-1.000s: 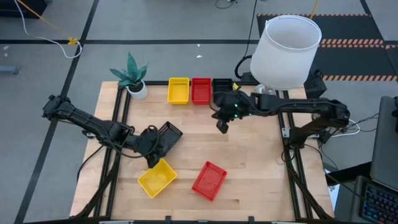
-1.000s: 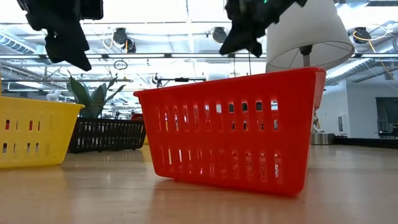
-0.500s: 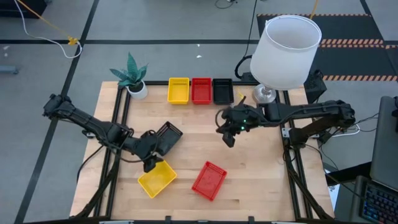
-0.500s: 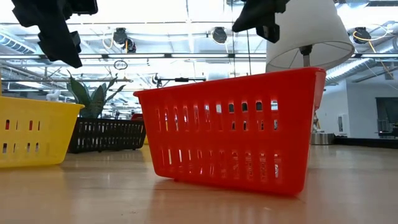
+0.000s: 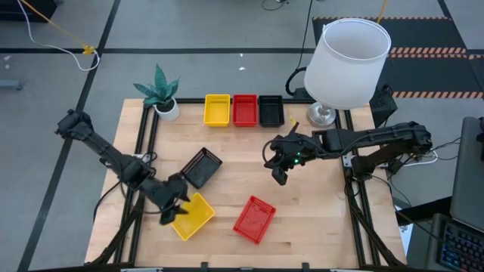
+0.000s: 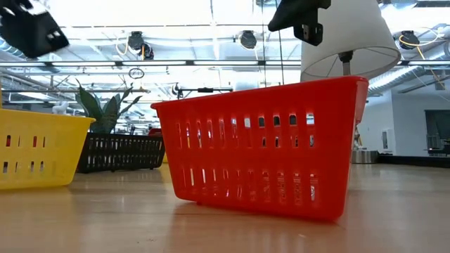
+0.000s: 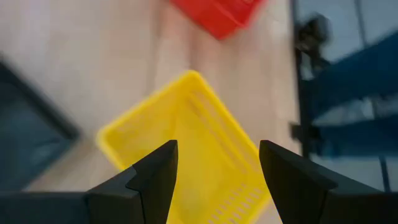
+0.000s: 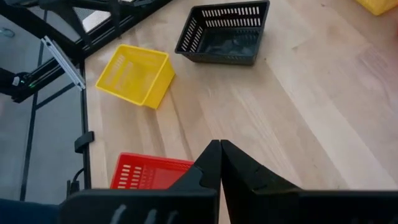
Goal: Stack baskets by color
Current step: Stack the bottom yellow basket on the top yellow basket
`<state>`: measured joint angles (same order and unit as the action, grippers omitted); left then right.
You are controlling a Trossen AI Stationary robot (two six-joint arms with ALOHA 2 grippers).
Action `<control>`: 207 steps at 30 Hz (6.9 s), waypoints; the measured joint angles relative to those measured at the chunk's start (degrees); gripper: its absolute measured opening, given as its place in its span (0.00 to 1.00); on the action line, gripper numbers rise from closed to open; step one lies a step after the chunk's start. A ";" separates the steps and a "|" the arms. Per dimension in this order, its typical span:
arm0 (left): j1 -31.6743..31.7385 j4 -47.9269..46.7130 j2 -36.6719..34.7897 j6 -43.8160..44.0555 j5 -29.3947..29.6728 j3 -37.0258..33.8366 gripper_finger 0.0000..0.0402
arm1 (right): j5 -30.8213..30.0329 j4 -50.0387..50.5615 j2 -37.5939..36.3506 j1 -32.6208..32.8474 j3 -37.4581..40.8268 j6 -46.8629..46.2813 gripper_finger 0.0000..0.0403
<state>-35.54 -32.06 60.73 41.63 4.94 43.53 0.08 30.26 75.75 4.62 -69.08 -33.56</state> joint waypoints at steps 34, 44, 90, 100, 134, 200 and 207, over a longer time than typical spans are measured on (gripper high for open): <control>-15.88 -4.22 20.89 -10.49 -0.81 6.27 0.57 | 0.02 0.00 0.00 0.37 0.00 1.68 0.00; -15.88 -2.22 24.53 -17.86 -0.71 6.21 0.56 | 0.02 0.00 0.00 0.37 -0.02 1.68 0.00; -15.81 -3.04 25.22 -17.63 -1.76 14.58 0.03 | 0.02 -0.99 0.00 0.37 0.86 4.33 0.00; -13.02 -16.62 25.20 -20.31 1.34 26.71 0.02 | 1.62 -2.49 0.04 0.37 2.32 4.33 0.00; 11.07 -39.37 25.18 -42.45 11.29 47.96 0.02 | 4.36 -2.57 0.02 8.24 2.38 -1.41 0.00; 69.68 -24.38 40.54 -80.50 0.85 47.95 0.03 | -6.49 3.06 -14.62 -1.31 2.38 -3.44 0.00; 70.35 -23.18 40.54 -80.19 -1.97 47.95 0.04 | -9.28 3.10 -14.62 -1.31 2.38 -2.86 0.00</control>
<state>34.81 -55.24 101.27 -38.56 2.97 91.48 -9.20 33.36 61.12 3.31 -66.70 -36.42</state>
